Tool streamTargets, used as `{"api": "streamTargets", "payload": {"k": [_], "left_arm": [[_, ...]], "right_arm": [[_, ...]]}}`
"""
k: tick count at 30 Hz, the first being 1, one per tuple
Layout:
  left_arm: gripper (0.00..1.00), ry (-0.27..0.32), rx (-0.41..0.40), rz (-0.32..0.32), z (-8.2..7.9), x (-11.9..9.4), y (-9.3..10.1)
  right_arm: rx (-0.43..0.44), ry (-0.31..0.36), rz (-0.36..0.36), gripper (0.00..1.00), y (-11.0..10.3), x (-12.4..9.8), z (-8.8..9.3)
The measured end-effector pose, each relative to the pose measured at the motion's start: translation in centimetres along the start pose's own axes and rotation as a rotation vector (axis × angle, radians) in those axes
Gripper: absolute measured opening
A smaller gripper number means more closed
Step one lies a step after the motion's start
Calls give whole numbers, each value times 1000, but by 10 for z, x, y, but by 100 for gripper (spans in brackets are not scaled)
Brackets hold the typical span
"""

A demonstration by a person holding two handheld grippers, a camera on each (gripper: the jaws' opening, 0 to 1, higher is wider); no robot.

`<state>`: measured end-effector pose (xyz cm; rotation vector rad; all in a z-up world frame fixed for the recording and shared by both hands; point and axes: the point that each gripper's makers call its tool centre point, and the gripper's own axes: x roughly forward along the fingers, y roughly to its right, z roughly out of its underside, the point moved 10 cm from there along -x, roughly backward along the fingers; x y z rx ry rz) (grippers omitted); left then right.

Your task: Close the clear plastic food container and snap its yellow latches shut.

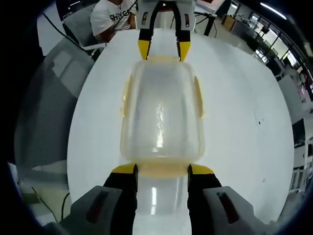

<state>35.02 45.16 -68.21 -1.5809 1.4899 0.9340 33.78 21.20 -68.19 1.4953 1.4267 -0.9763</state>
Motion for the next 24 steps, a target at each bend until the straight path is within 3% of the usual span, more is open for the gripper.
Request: {"api": "streamTargets", "payload": {"k": [24], "left_arm": [[33,6,0,11,-56,30,6]], "right_arm": [[18,4,-19,37,-5,-14,63]]}}
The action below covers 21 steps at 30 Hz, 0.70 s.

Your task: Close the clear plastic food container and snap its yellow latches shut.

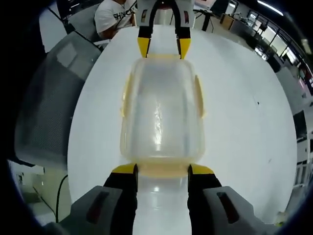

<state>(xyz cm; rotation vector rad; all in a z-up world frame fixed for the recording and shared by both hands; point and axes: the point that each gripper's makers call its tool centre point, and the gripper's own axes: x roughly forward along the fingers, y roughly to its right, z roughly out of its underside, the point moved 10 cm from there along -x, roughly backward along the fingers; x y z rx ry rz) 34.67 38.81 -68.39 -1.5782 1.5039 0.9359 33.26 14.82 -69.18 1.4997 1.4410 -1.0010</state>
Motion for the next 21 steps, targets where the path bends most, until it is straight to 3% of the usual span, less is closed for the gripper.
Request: {"api": "streamTargets", "payload": {"k": [21], "left_arm": [[33,22,17,19,-48,30,1]], "right_arm": [[26,-12,15,37,-5,-19,54]]}}
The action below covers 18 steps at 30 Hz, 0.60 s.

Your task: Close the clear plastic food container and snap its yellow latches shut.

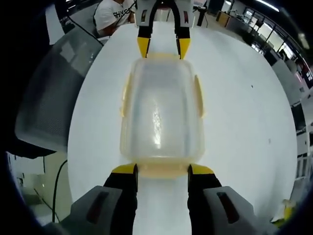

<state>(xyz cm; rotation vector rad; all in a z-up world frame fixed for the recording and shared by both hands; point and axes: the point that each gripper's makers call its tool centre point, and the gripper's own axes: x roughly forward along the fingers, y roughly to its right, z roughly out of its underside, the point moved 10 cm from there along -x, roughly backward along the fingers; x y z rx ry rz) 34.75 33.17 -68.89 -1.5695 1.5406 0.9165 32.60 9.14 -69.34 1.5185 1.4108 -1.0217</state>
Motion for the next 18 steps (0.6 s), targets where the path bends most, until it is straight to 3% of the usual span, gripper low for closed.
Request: {"api": "streamTargets", "payload": {"k": [18], "left_arm": [[33,25,-9,4,-14,5,2]], "right_arm": [[5,2,2,37,-1,-9,15]]}}
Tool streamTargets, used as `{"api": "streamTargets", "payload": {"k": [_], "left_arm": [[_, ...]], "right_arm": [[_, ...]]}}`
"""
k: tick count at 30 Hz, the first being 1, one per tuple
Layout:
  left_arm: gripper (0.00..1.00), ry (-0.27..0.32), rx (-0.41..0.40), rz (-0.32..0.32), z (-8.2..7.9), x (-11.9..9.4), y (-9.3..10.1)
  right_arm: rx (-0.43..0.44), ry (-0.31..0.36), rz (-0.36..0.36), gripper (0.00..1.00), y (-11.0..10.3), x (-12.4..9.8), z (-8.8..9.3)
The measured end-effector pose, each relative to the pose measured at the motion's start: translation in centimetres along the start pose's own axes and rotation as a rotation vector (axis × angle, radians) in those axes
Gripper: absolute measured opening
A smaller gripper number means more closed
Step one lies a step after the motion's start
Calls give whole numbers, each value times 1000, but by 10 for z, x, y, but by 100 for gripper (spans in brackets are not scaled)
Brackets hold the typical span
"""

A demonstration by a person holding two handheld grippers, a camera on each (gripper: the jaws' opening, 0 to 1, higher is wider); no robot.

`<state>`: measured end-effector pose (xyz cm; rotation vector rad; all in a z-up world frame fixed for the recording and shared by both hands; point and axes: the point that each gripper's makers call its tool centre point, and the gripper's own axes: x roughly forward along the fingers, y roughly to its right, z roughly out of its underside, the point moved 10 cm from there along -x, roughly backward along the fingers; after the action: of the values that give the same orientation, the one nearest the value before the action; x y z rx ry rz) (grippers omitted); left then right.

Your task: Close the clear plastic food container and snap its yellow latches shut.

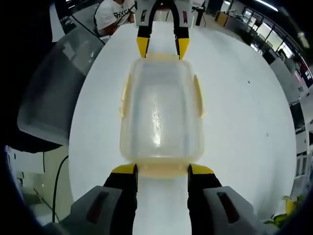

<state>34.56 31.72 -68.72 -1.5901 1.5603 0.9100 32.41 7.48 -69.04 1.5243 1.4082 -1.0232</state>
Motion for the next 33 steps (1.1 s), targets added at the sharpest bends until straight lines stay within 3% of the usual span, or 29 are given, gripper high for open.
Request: {"api": "streamTargets", "payload": {"k": [11,24,33], "left_arm": [[34,-14,-27,19,7,10,0],[34,-60,10,16,3,14,0],[34,-68,11,15,2,14,-1]], "right_arm": [[1,23,-14,37,0,6,3],[-2,0,-18,38,0,8,2],[9,21,-24,39,1,8,5]]}}
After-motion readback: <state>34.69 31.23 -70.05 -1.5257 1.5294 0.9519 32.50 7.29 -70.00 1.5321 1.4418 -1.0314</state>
